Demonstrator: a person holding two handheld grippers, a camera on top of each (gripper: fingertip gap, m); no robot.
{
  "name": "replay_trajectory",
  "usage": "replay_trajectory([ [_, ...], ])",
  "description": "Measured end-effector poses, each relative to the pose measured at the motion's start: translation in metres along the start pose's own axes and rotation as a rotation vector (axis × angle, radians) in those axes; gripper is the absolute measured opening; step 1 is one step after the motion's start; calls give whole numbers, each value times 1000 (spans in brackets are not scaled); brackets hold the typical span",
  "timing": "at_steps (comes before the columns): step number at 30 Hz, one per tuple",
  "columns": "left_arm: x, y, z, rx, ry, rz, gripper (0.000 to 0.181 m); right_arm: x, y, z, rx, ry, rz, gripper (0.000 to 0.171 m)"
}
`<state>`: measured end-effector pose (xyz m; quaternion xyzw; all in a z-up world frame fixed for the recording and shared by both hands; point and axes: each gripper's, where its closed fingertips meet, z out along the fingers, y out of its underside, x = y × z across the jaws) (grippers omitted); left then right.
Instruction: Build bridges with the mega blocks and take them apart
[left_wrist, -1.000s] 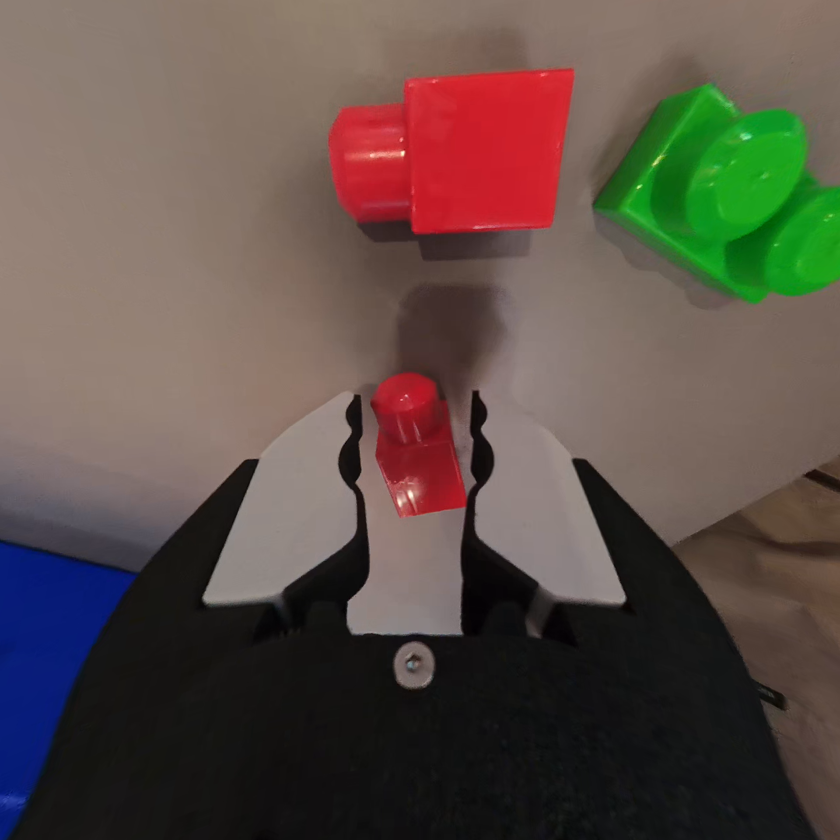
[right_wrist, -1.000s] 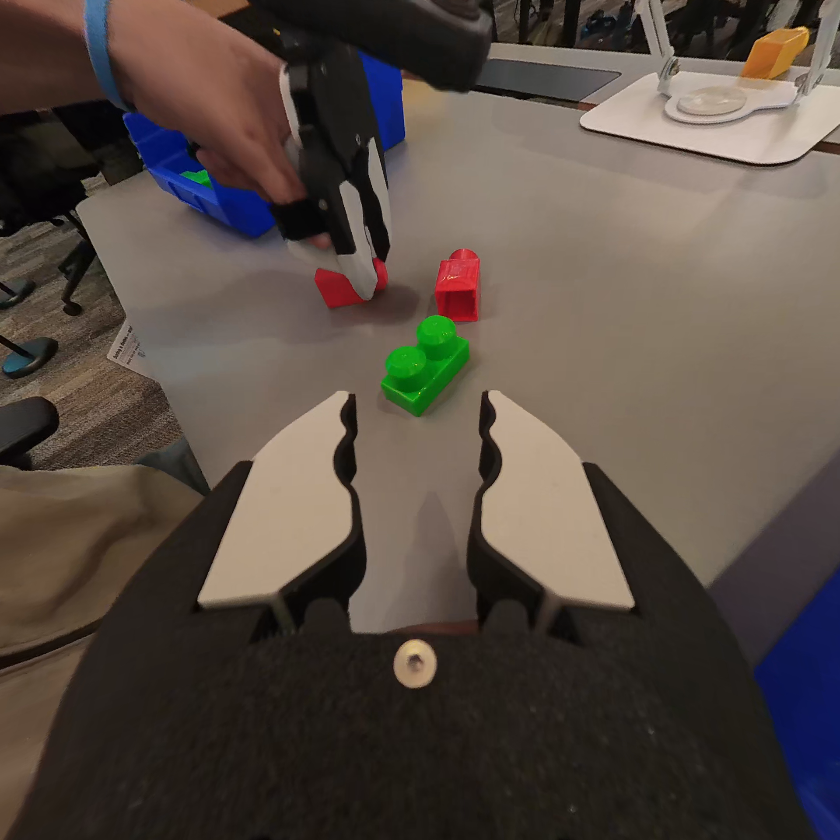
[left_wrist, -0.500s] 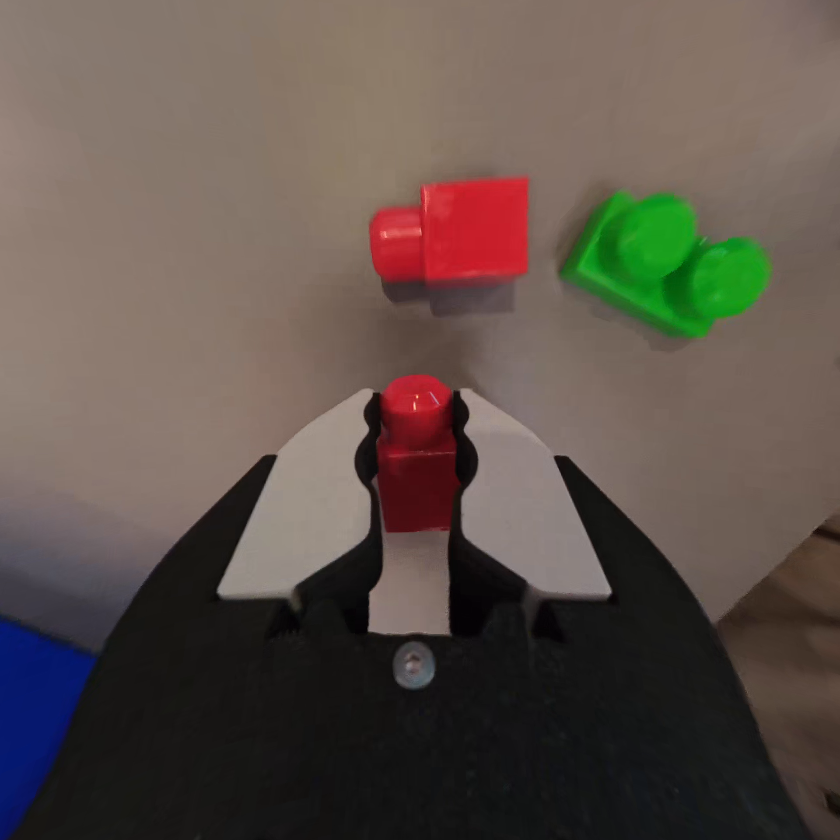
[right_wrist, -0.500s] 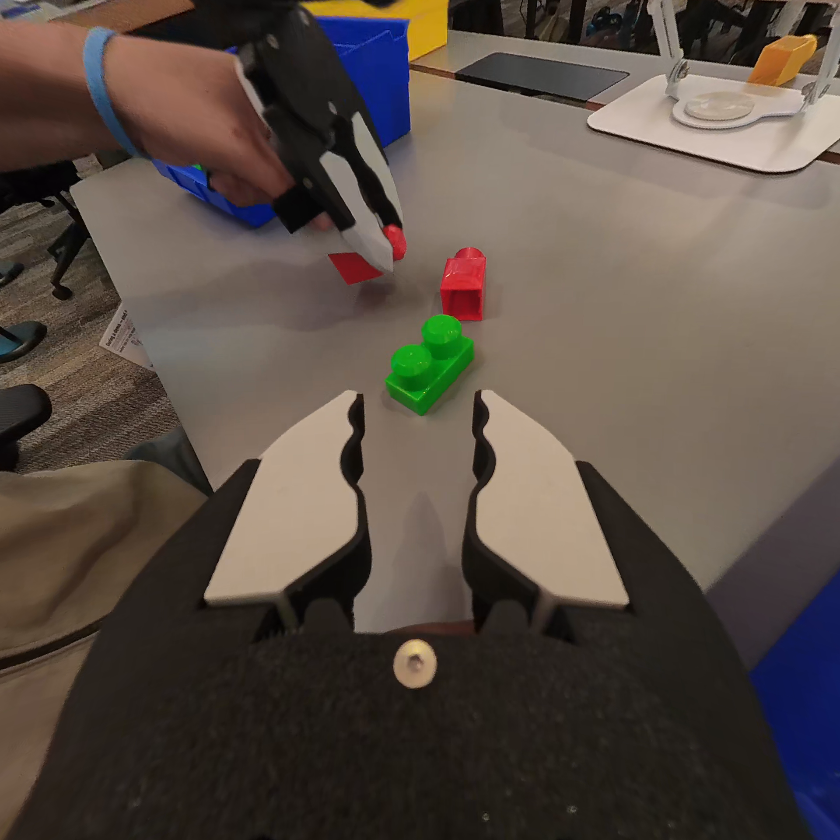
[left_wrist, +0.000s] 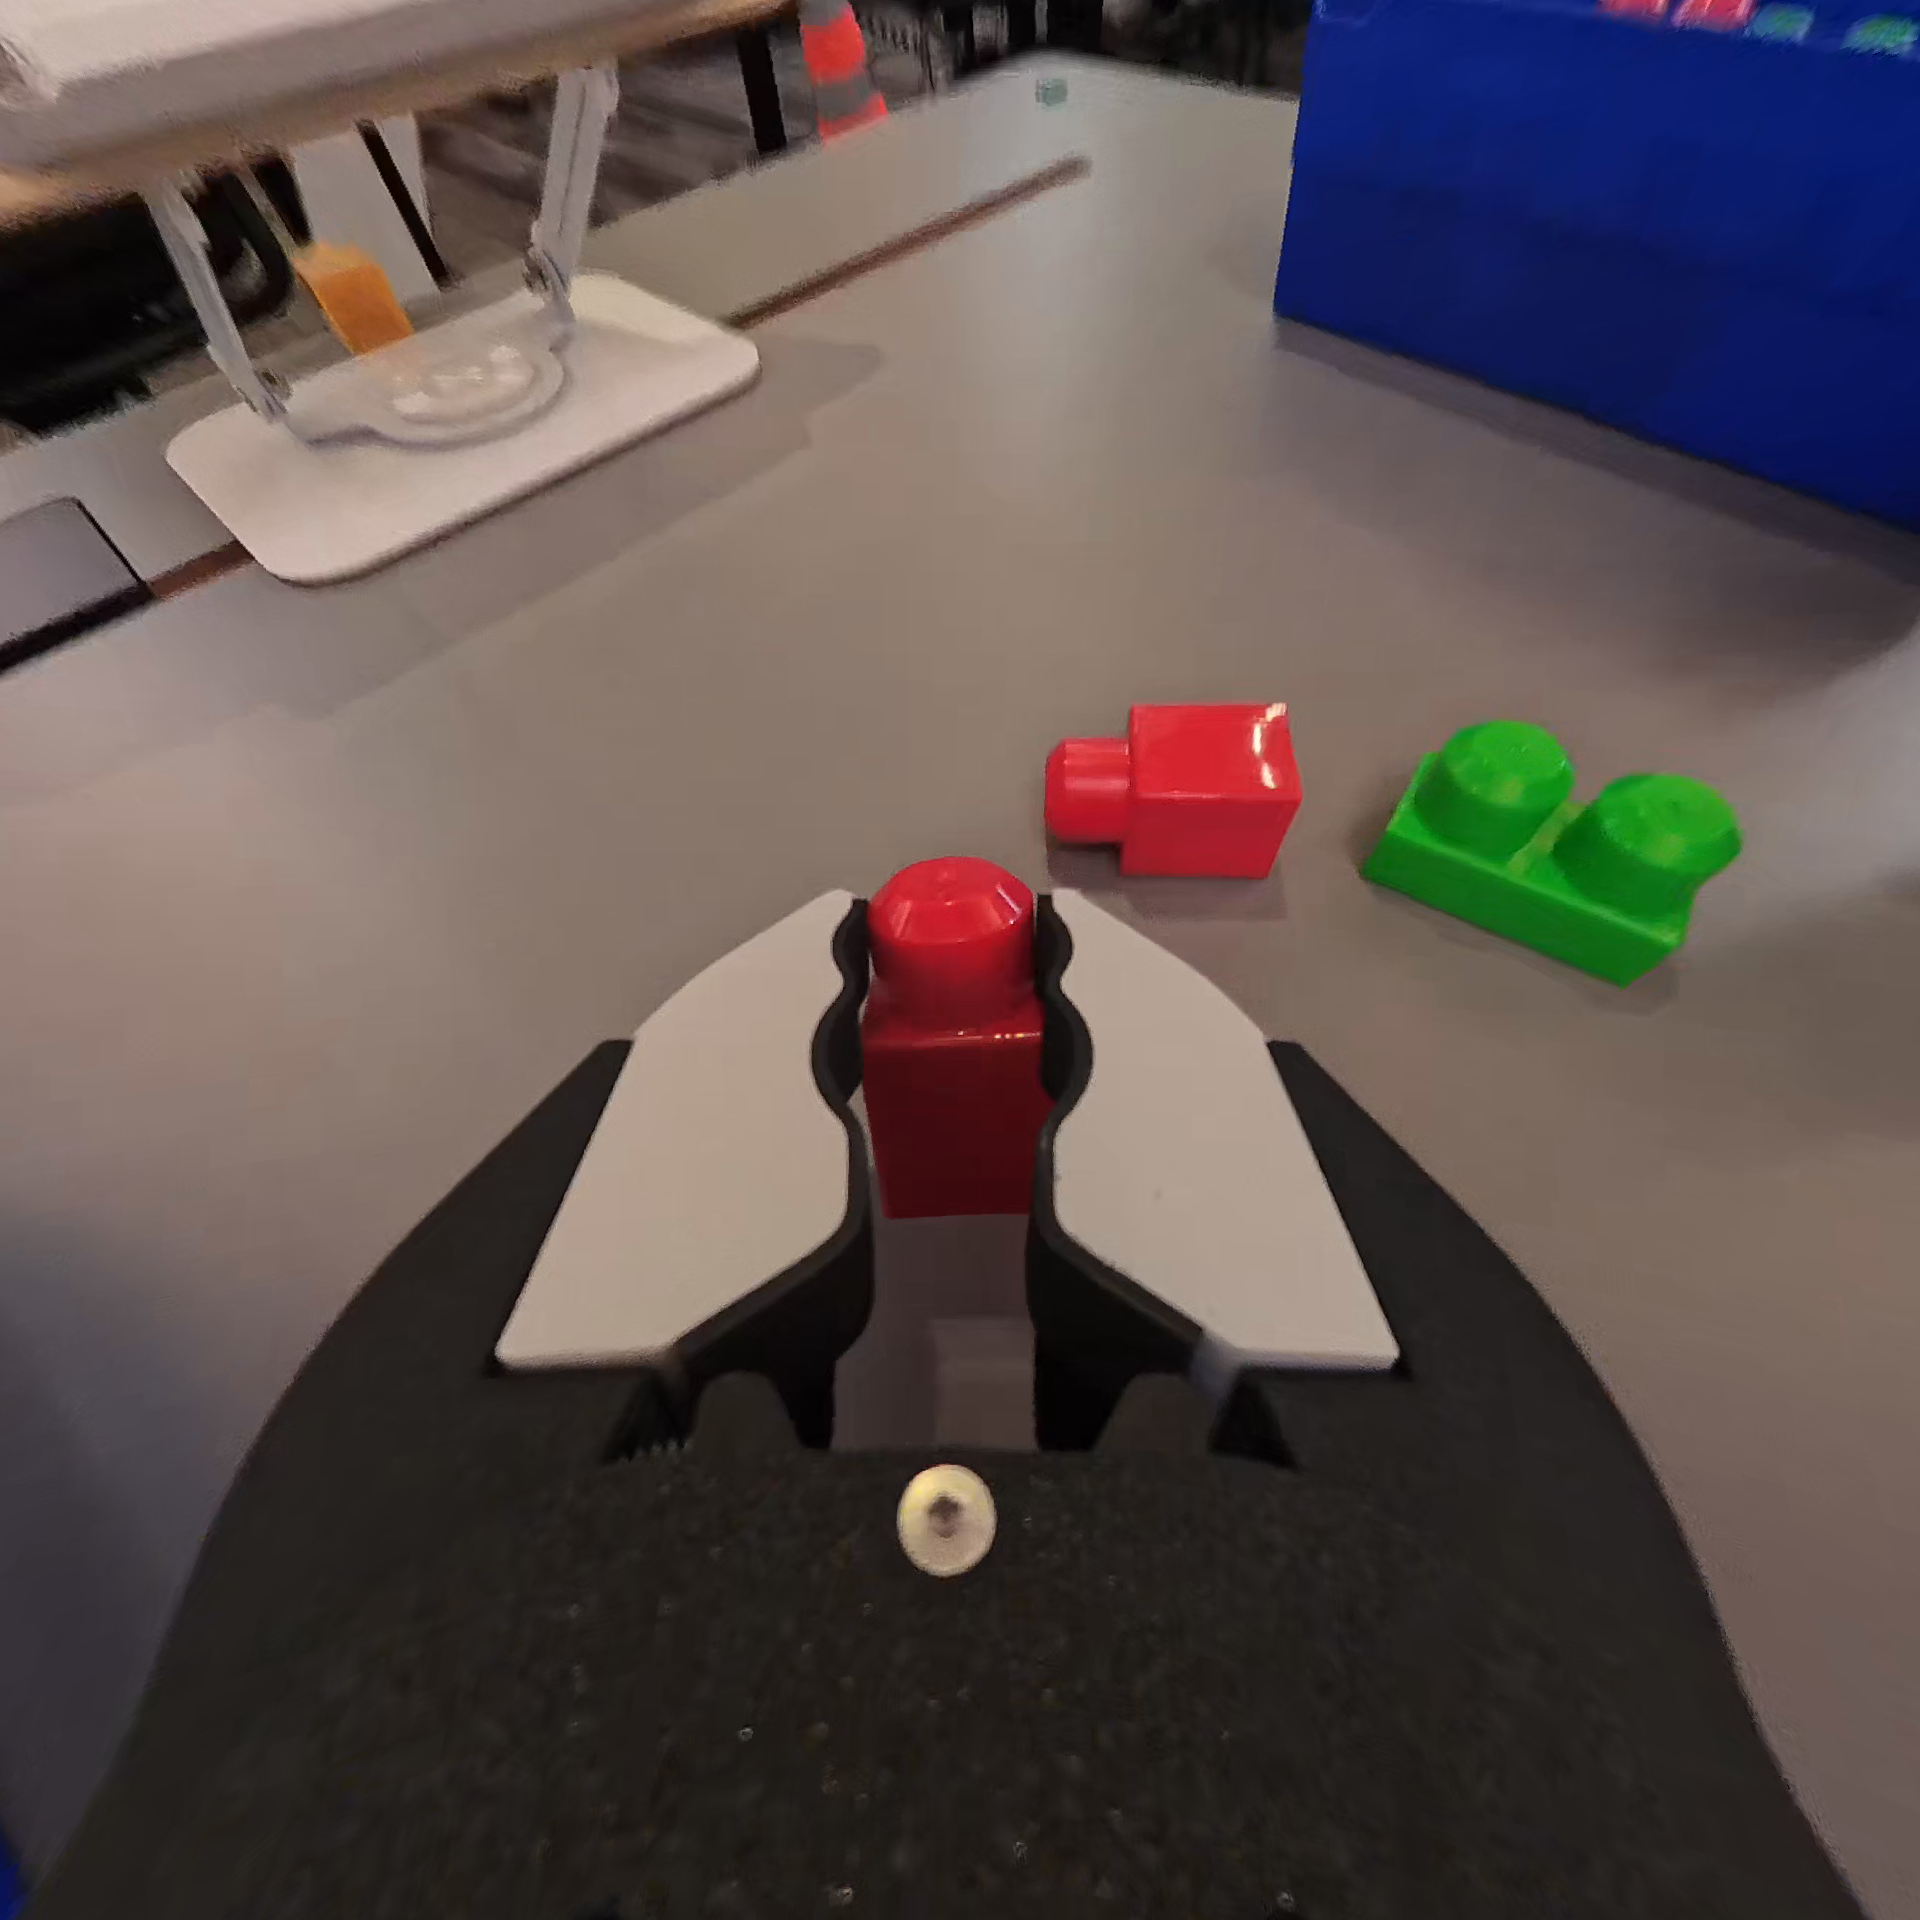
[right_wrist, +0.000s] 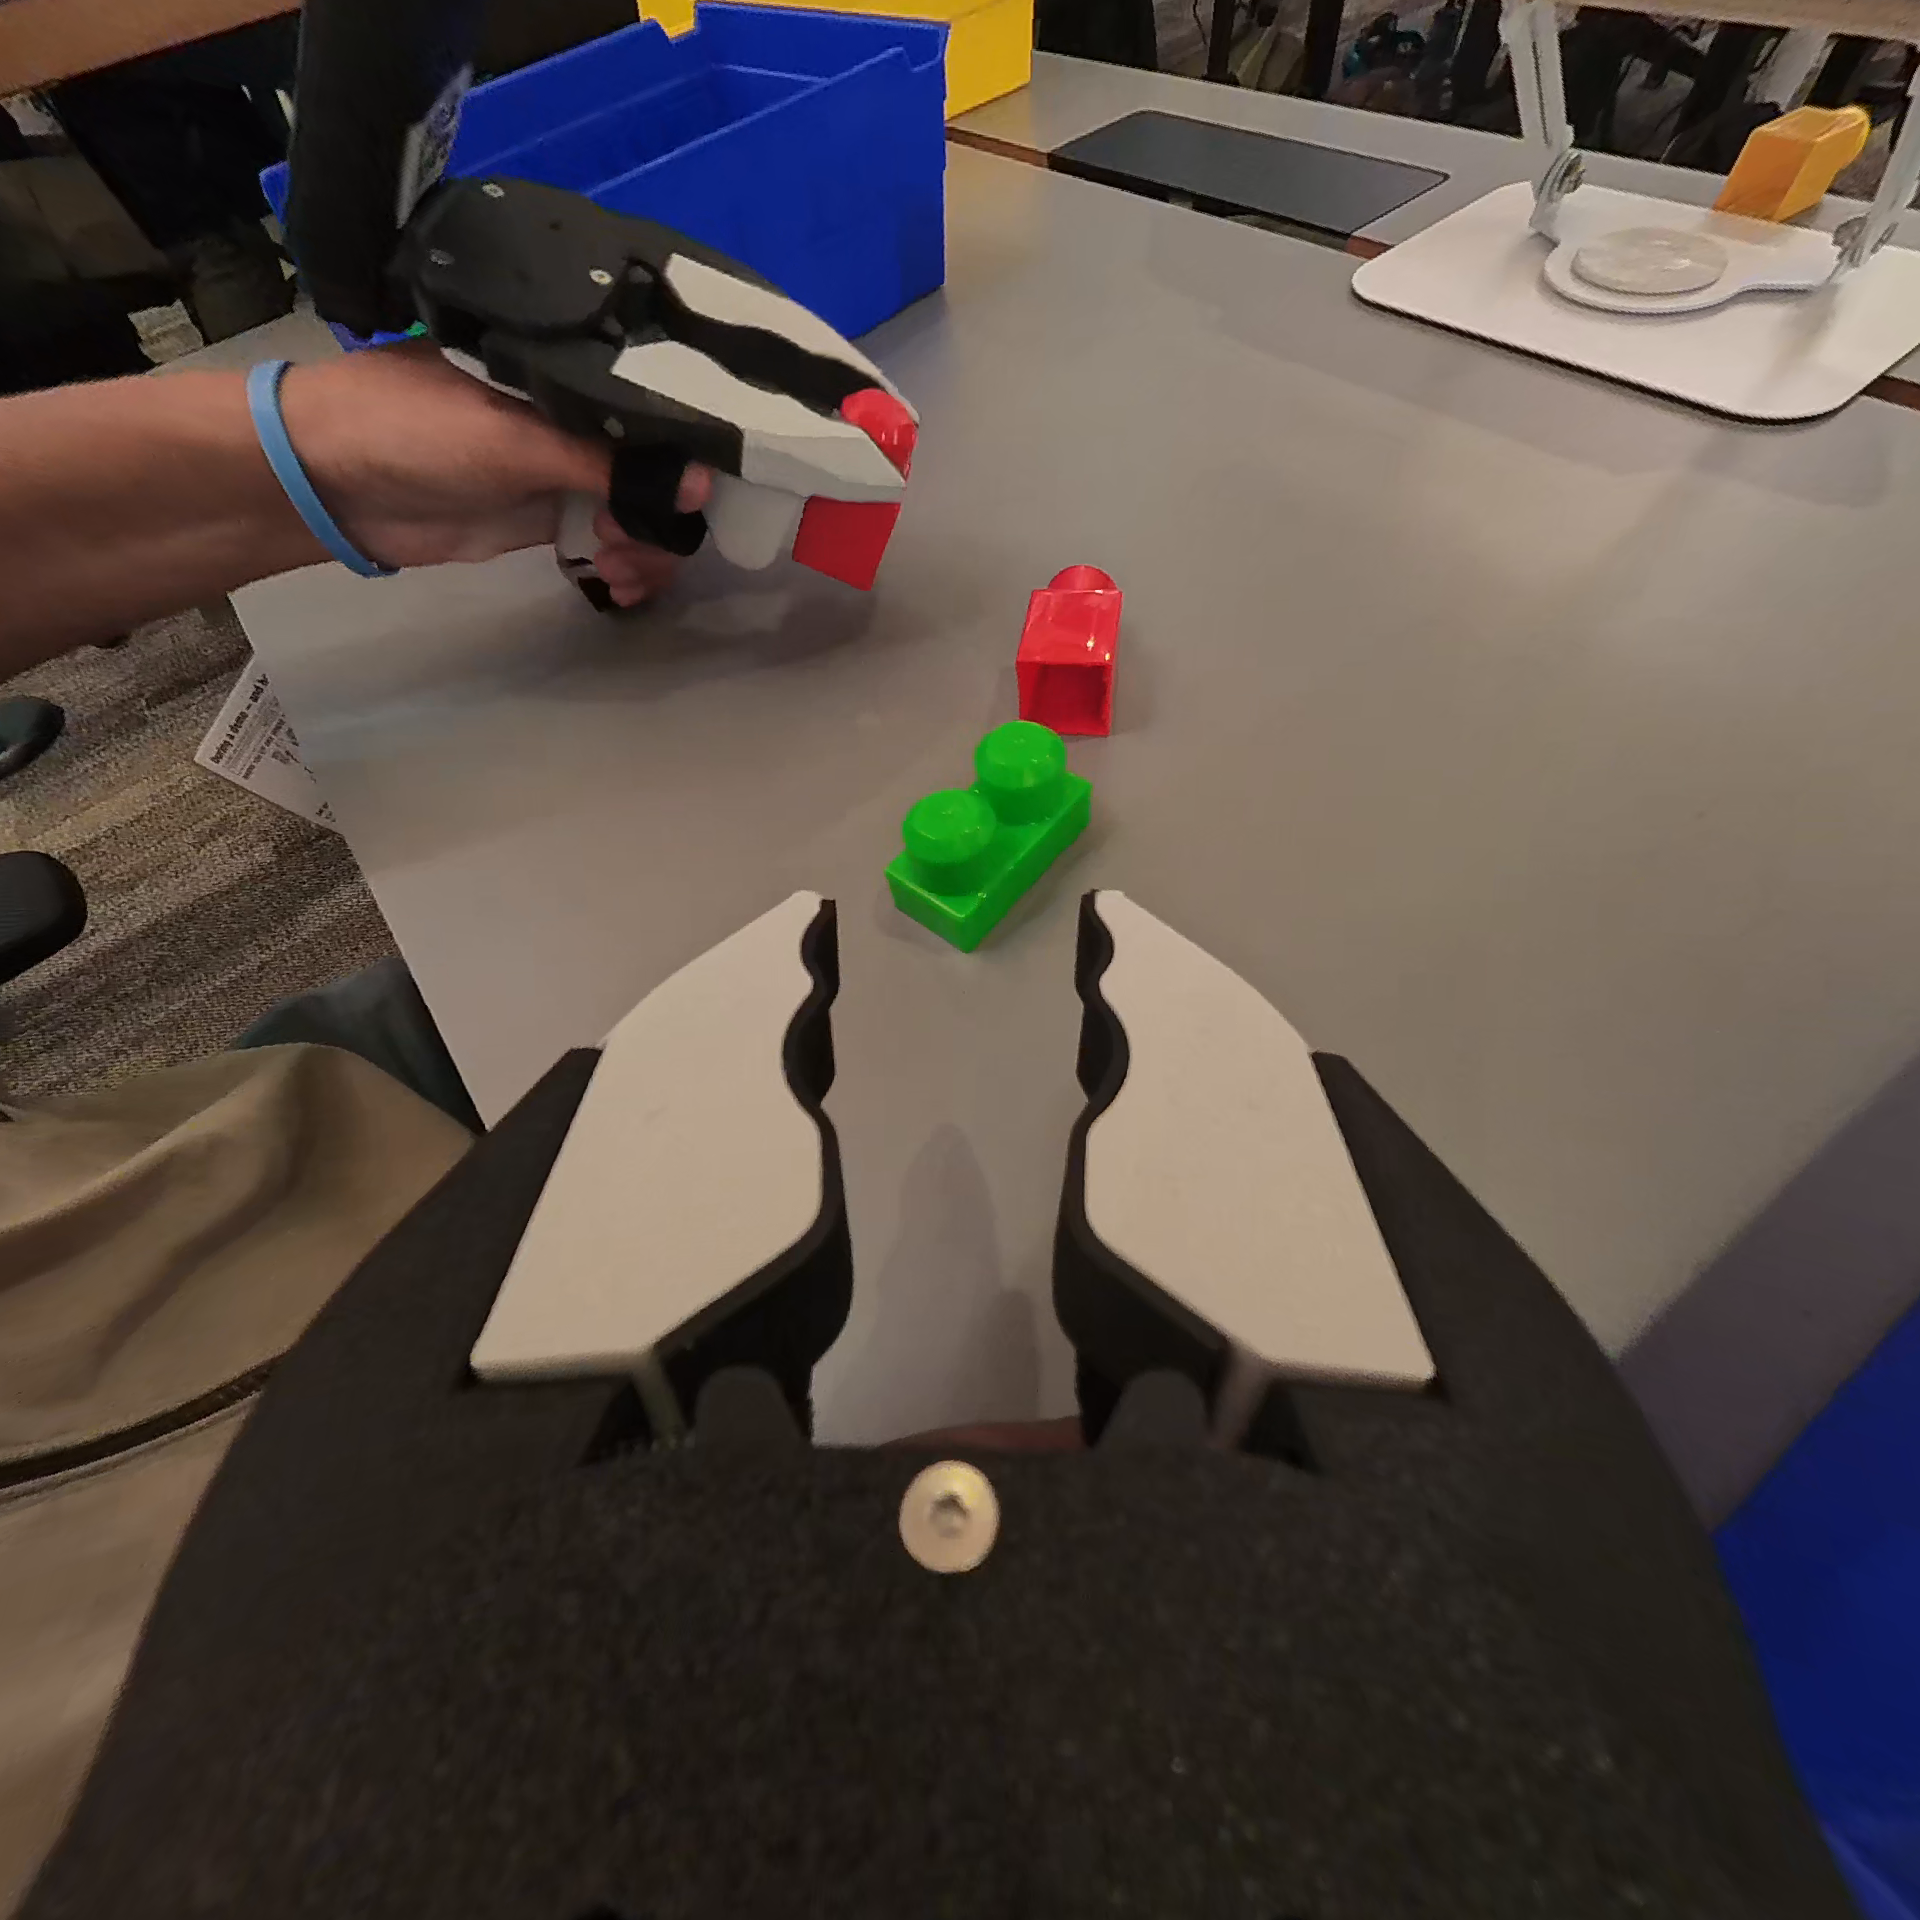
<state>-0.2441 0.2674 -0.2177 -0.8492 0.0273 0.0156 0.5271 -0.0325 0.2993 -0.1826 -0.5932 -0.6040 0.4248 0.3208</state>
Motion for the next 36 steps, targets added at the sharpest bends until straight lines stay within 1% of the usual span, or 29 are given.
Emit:
replay_trajectory([
  [1,1,4,2,-35,15,-8,30,-1,0,0,-2,0,-2,44],
  [4,4,8,6,-63,45,-23,30,-2,0,0,-6,0,-8,44],
  [14,13,10,12,-91,92,-9,31,0,-1,-3,-1,7,-9,43],
  [16,14,10,11,-95,94,-10,35,0,-1,-3,-2,3,-9,43],
  [17,15,12,10,-101,90,-12,41,0,-1,-3,-2,2,-9,43],
  [19,17,15,7,-117,94,-10,46,0,-1,-3,-3,2,-9,43],
  [20,18,19,6,-139,90,-5,52,0,-1,-3,-4,2,-8,43],
  [22,20,24,3,-156,90,11,56,1,0,-2,-6,2,-6,43],
  [26,14,20,-11,-142,22,19,57,3,1,-3,-7,9,-5,43],
  [28,12,16,-27,-138,-35,-14,65,5,1,-4,-1,22,-6,43],
  [29,14,12,-38,-125,-63,-52,64,7,0,-4,2,31,-7,43],
  [31,25,5,-58,-50,-123,-168,64,10,1,-4,3,51,-8,44],
  [34,60,-7,-76,144,-133,-359,69,15,2,-1,9,84,-31,48],
  [36,79,-9,-84,234,-181,-370,73,18,1,0,28,115,-58,53],
])
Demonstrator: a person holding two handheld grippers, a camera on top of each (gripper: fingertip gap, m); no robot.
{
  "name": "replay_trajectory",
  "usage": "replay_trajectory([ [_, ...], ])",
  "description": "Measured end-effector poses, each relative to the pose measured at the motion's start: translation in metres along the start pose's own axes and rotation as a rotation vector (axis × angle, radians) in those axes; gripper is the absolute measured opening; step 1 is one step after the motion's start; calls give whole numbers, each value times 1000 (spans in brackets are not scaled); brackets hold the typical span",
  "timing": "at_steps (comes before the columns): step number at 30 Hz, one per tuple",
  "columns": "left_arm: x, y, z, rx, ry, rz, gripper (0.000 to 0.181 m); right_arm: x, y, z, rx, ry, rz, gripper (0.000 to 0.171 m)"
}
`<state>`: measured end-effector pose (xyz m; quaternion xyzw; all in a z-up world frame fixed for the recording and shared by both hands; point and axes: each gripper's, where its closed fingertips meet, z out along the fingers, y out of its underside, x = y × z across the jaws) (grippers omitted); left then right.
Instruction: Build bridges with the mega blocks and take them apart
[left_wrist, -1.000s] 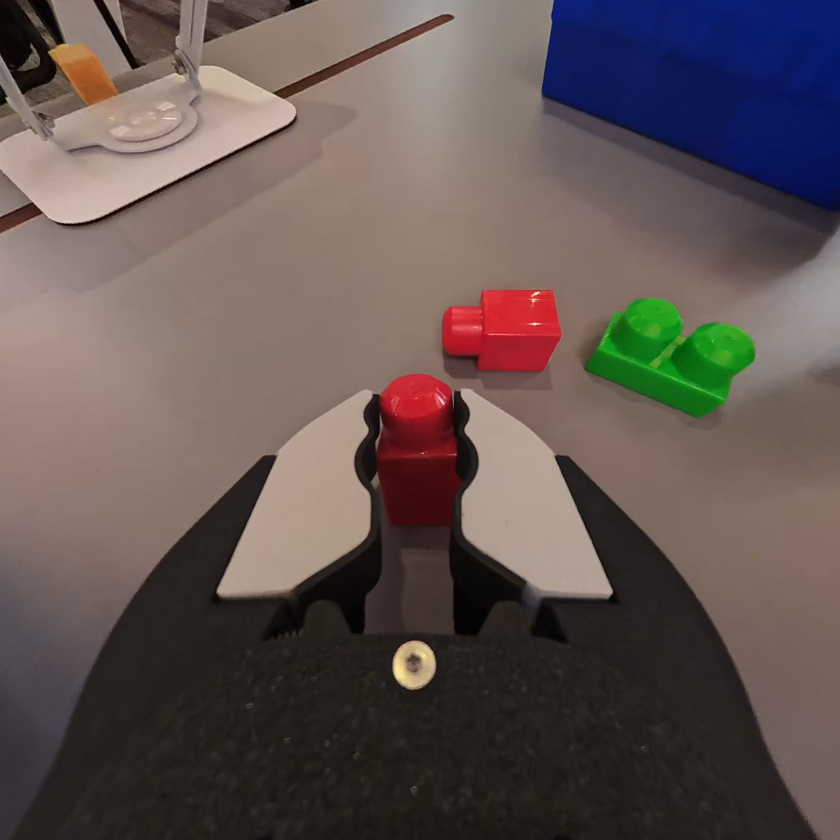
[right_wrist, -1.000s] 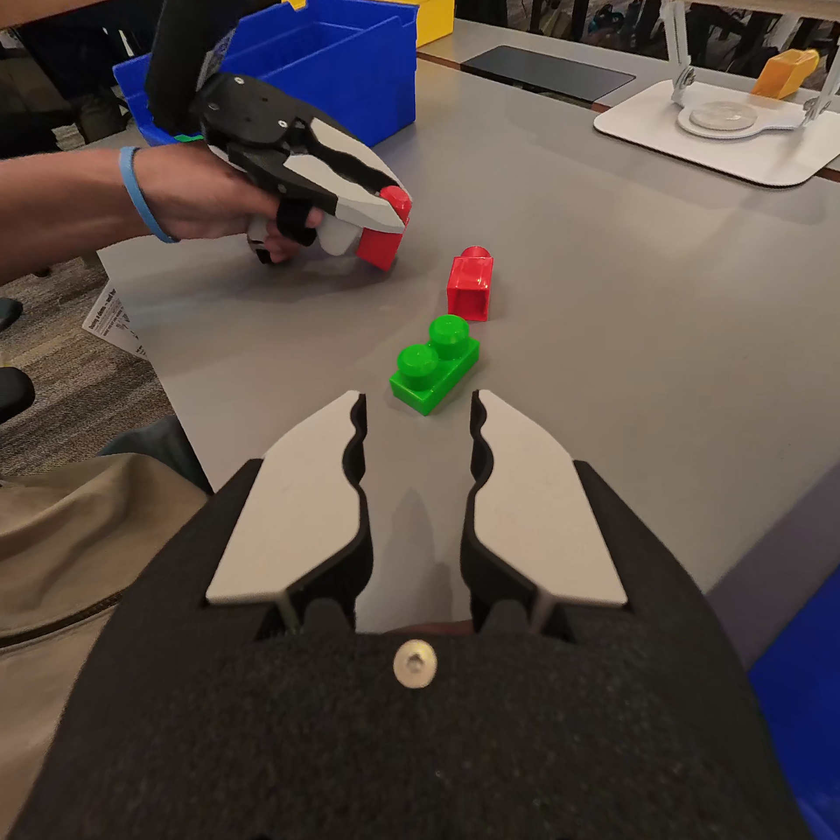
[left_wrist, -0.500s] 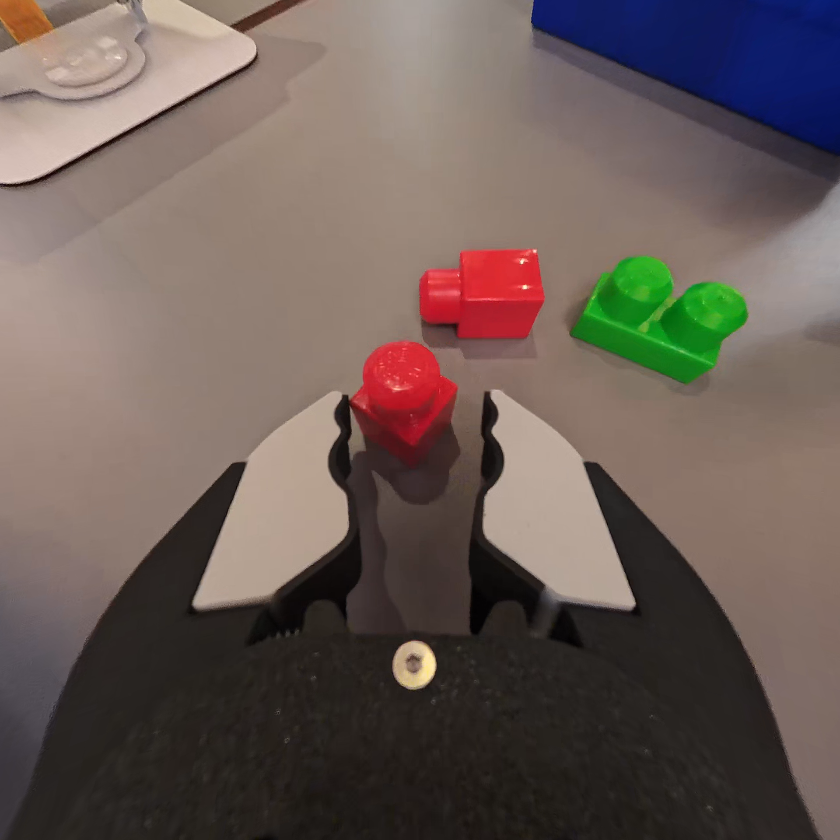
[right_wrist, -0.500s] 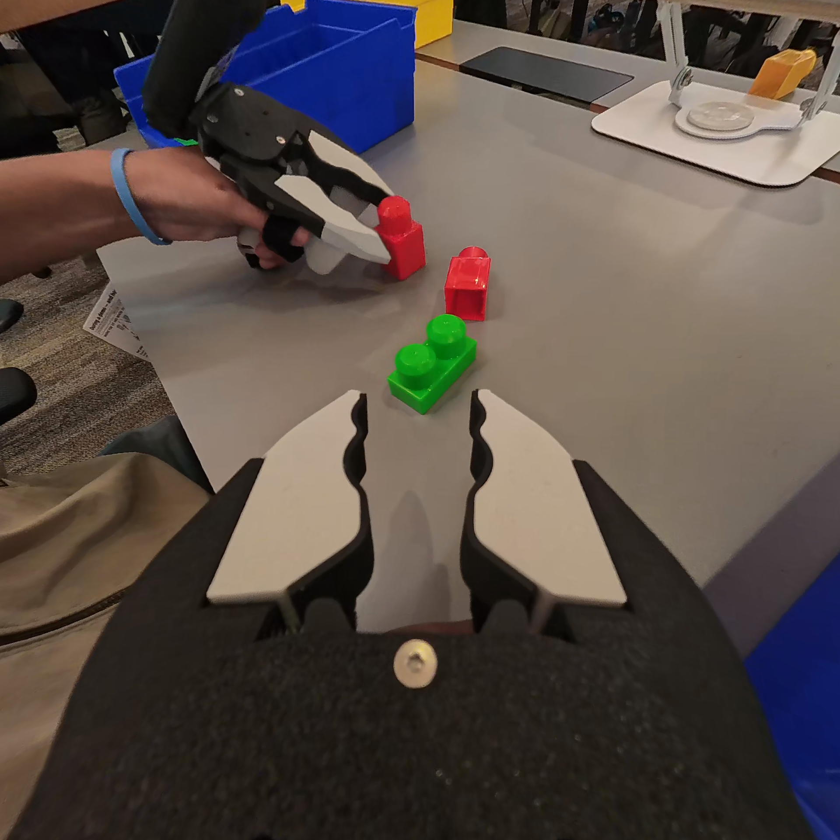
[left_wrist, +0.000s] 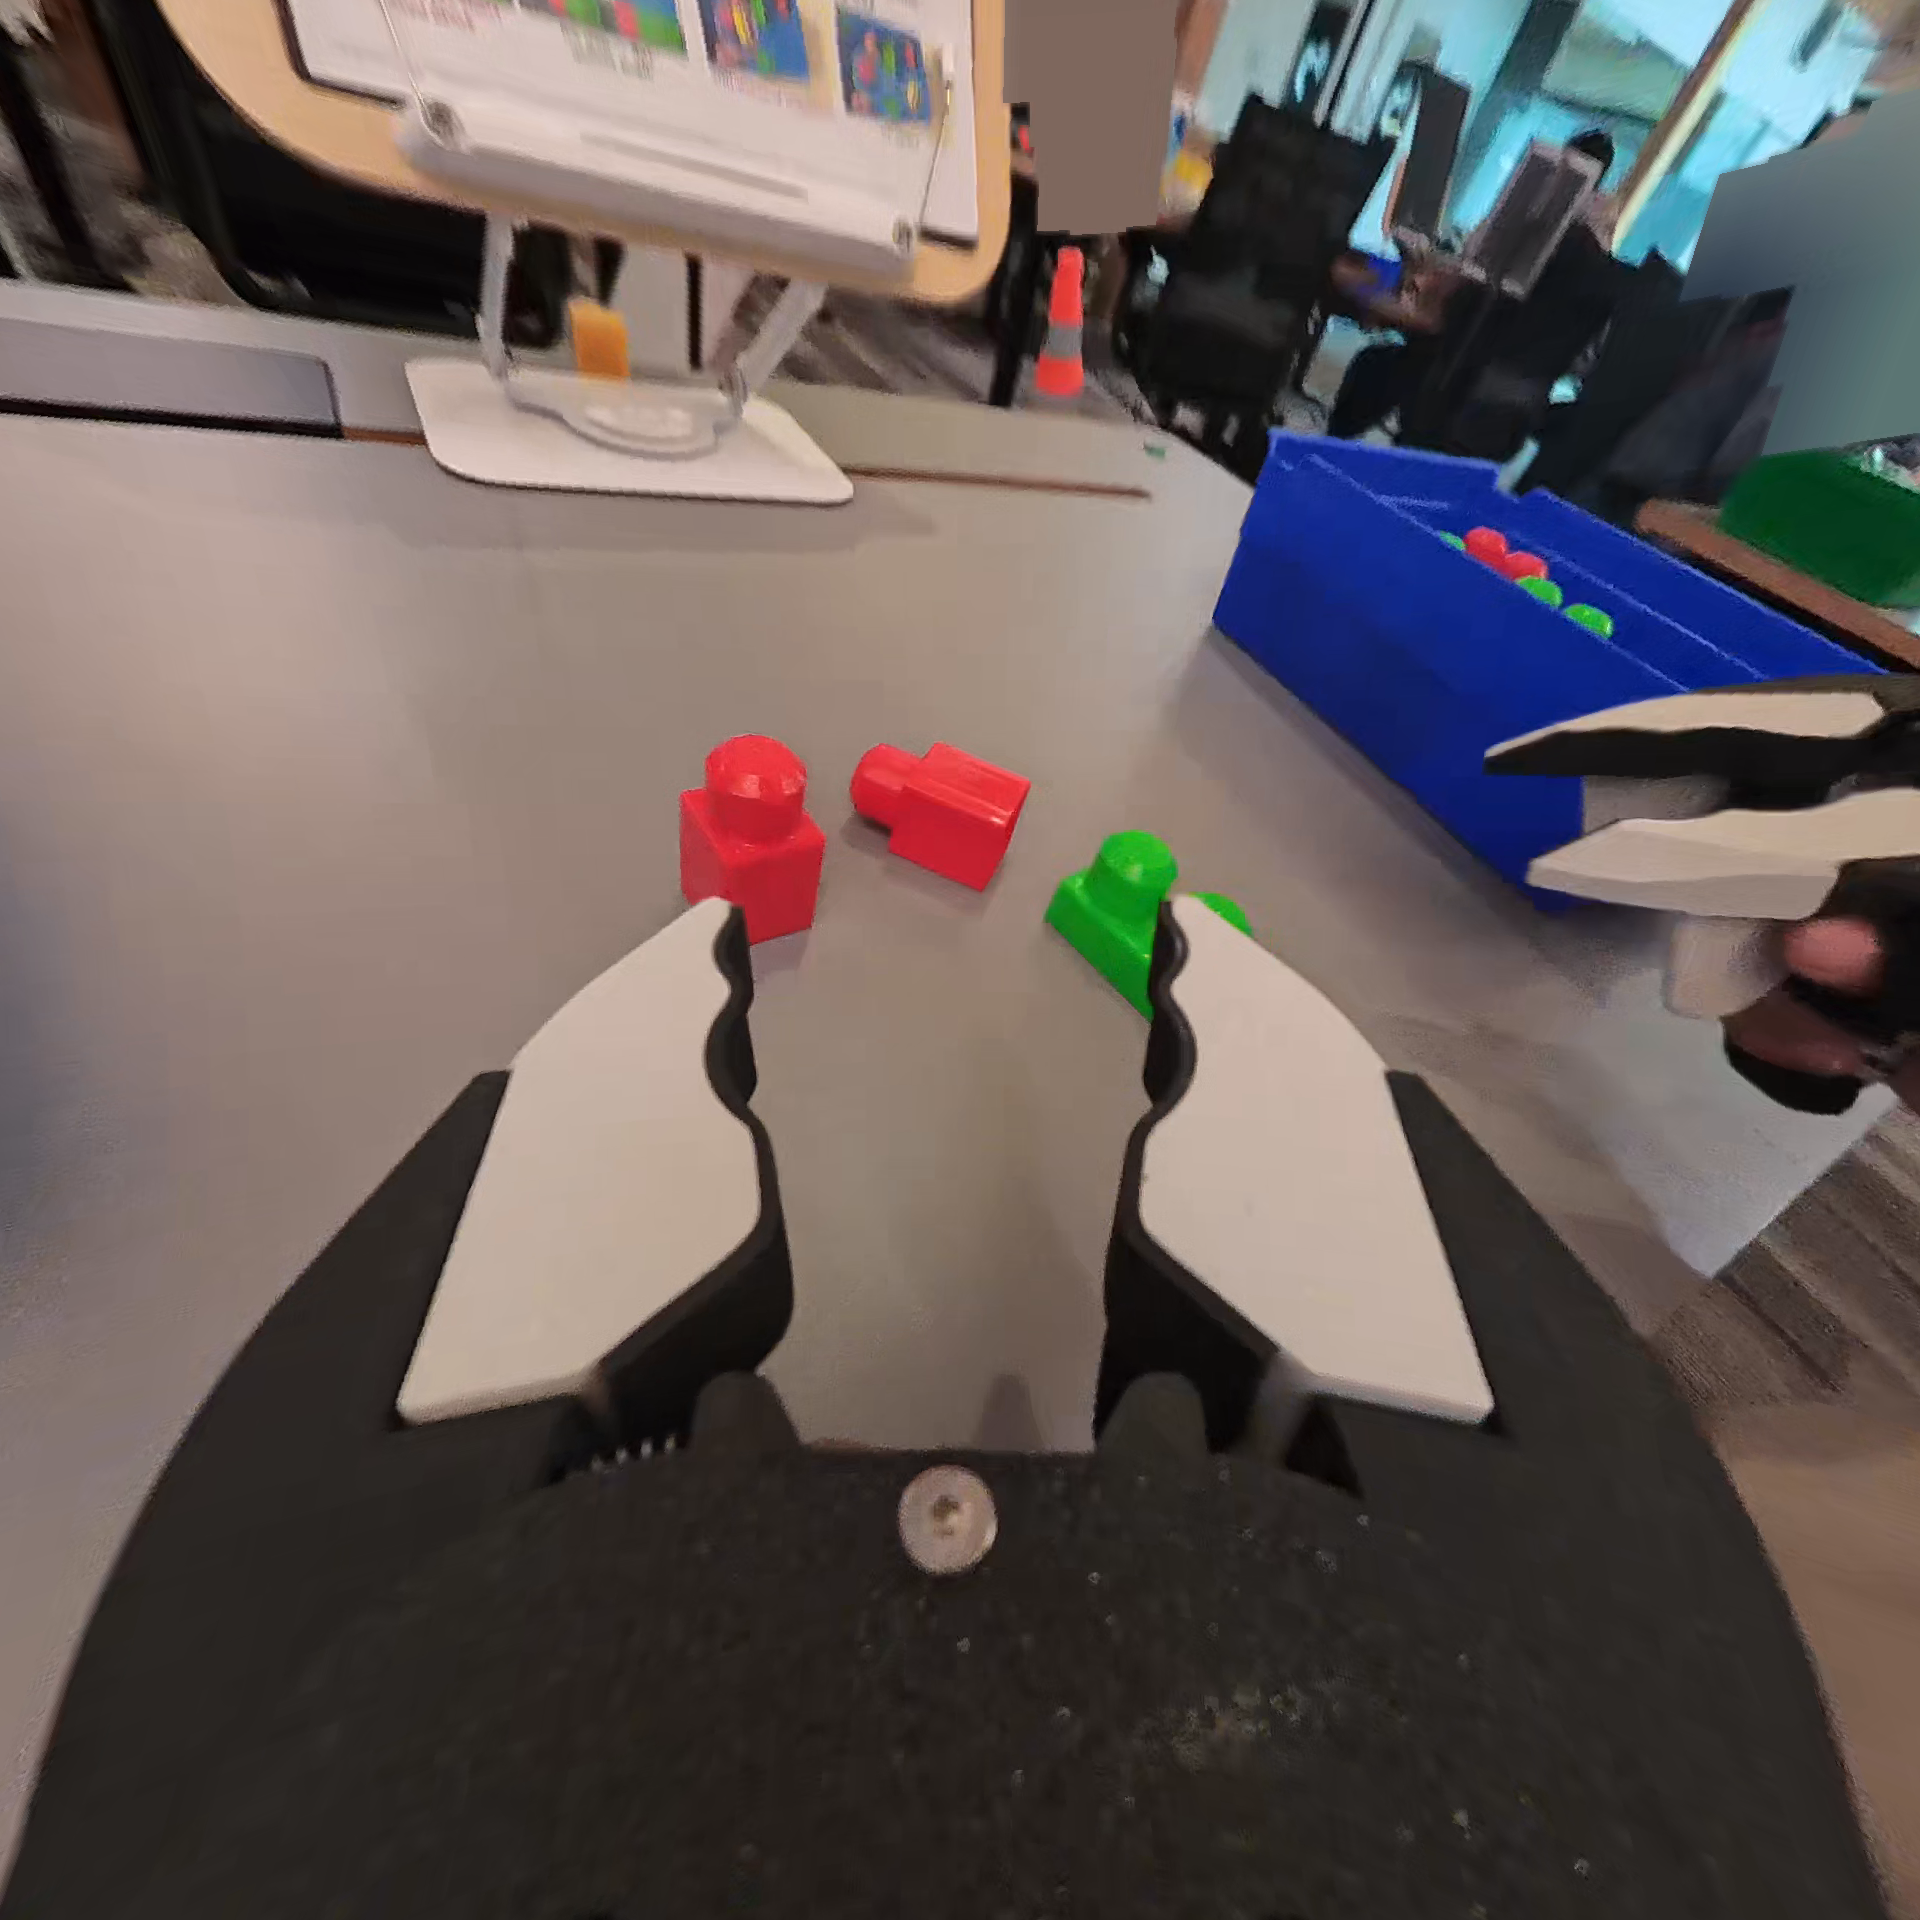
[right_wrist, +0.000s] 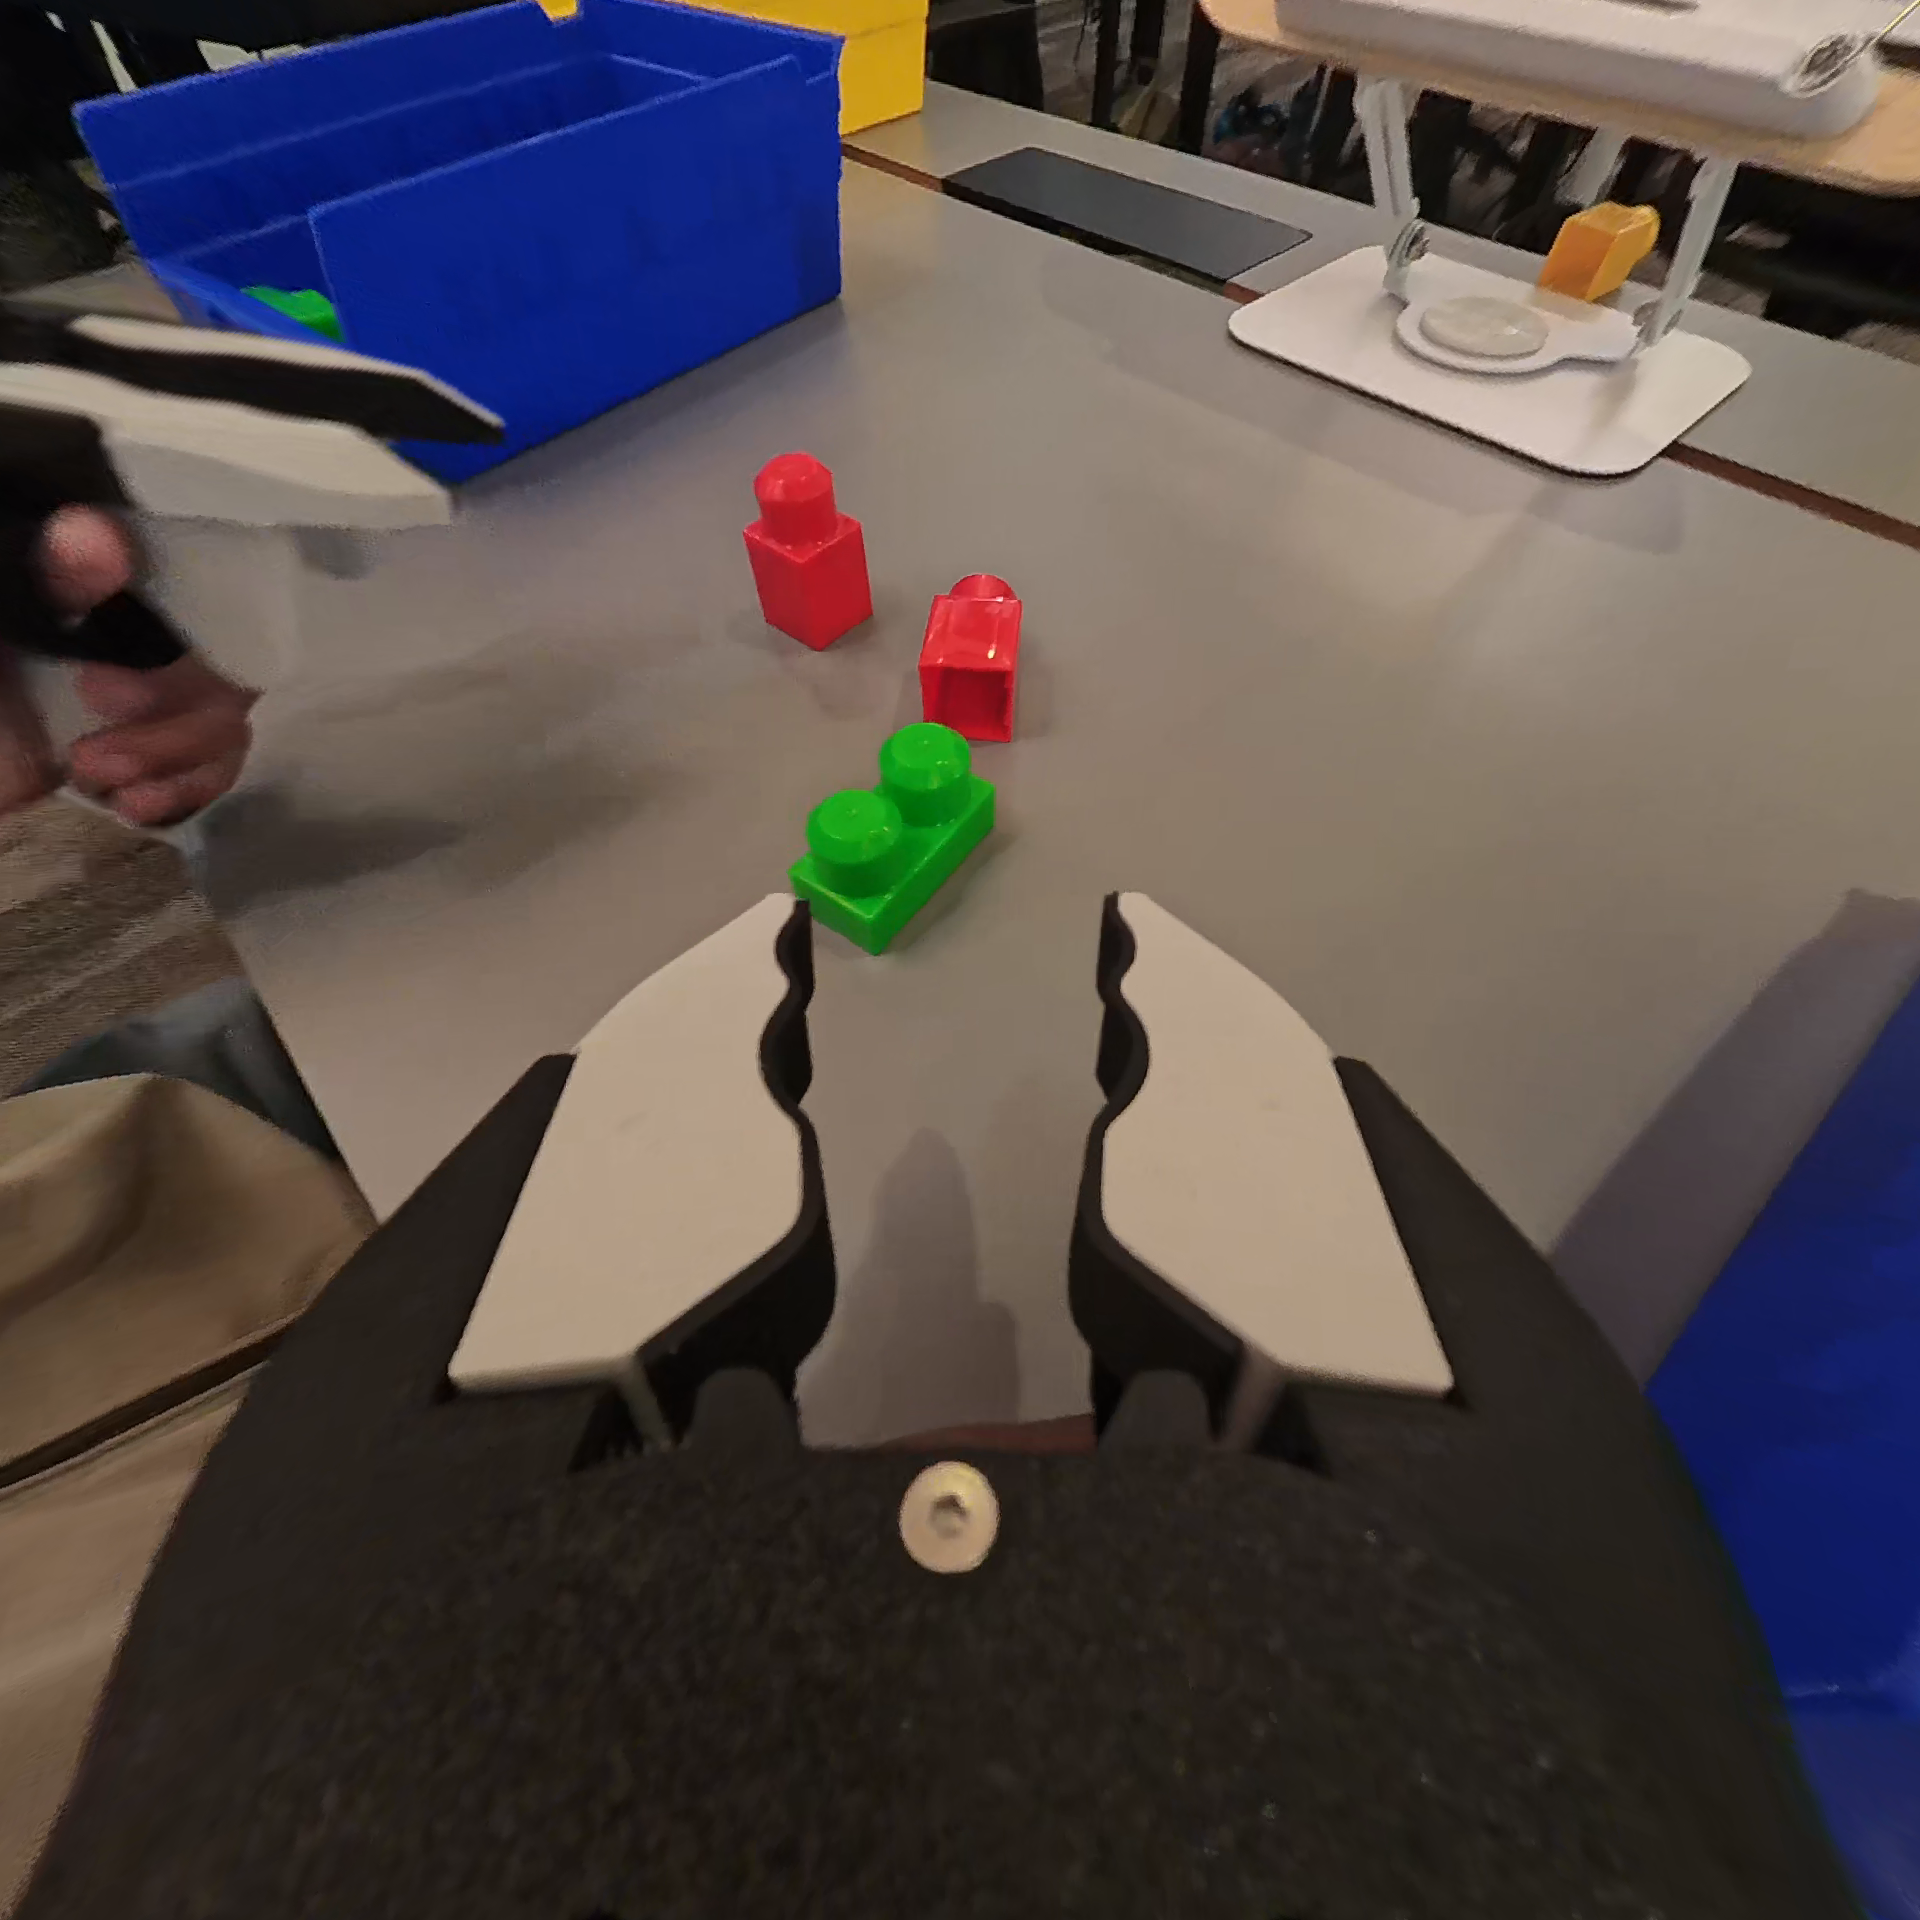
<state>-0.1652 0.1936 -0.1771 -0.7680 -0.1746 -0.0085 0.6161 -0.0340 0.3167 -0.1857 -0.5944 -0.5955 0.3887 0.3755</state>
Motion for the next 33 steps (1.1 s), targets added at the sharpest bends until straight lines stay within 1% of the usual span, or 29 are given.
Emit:
replay_trajectory([
  [2,8,7,-8,48,-59,46,77,1,-1,2,20,23,-4,58],
  [5,9,20,-16,23,-144,93,83,4,2,7,10,58,11,64],
  [6,10,23,-16,18,-146,98,87,5,3,8,3,71,13,66],
  [8,10,30,-17,-16,-148,89,88,5,5,10,-8,83,15,70],
  [14,4,35,-19,-67,-130,48,86,5,2,8,-16,115,-16,70],
  [22,2,36,-18,-103,-109,94,84,5,4,10,-30,110,-12,69],
  [24,2,35,-15,-128,-84,163,83,5,5,10,-37,108,-14,68],
  [26,6,32,-11,-166,-9,280,78,5,7,10,-41,103,-13,68],
  [30,4,18,3,-294,167,471,79,4,8,10,-40,89,-4,66],
  [33,-10,13,22,-413,262,663,75,3,8,9,-41,84,-6,66],
])
